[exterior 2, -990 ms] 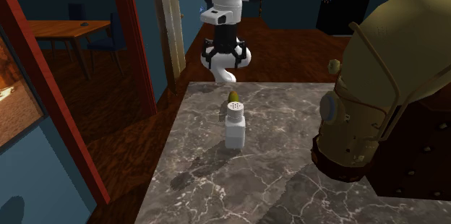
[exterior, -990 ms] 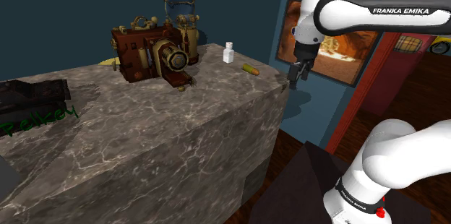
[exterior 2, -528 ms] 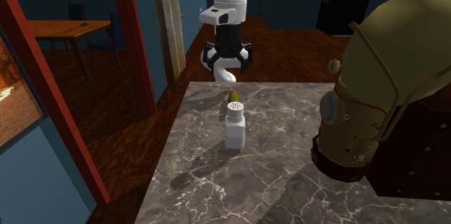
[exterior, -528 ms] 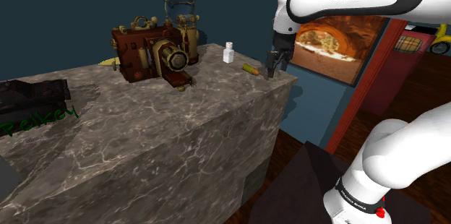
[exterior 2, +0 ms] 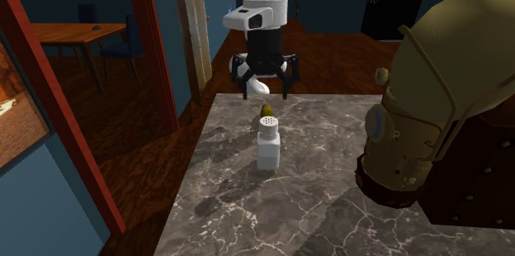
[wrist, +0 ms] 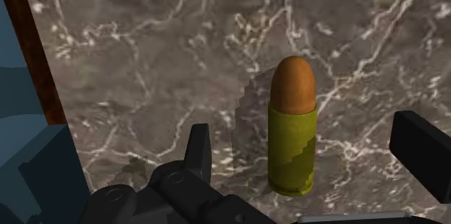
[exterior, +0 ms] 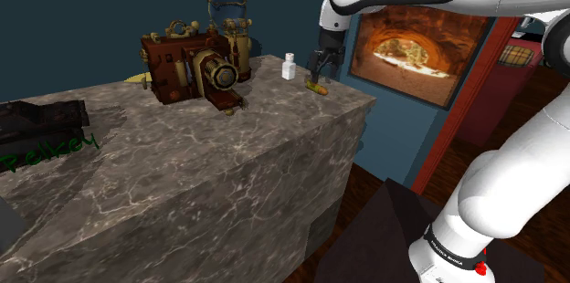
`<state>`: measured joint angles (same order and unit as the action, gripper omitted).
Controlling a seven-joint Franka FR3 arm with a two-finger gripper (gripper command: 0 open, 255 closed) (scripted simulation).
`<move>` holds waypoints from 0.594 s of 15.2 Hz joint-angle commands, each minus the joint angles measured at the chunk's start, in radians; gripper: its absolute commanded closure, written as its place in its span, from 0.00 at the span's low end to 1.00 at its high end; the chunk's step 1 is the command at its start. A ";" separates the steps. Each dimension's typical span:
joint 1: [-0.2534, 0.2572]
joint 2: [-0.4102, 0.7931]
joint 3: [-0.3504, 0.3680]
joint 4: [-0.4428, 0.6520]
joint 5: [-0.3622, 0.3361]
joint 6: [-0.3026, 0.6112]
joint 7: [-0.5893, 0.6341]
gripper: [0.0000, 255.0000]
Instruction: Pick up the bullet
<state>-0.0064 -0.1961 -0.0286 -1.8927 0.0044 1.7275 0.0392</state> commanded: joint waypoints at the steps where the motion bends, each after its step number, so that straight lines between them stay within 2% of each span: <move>1: 0.002 0.047 0.002 0.061 0.008 -0.008 0.008 0.00; 9: 0.002 0.041 0.002 -0.048 0.008 0.094 0.006 0.00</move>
<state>-0.0046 -0.1542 -0.0273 -1.9292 0.0126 1.8106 0.0451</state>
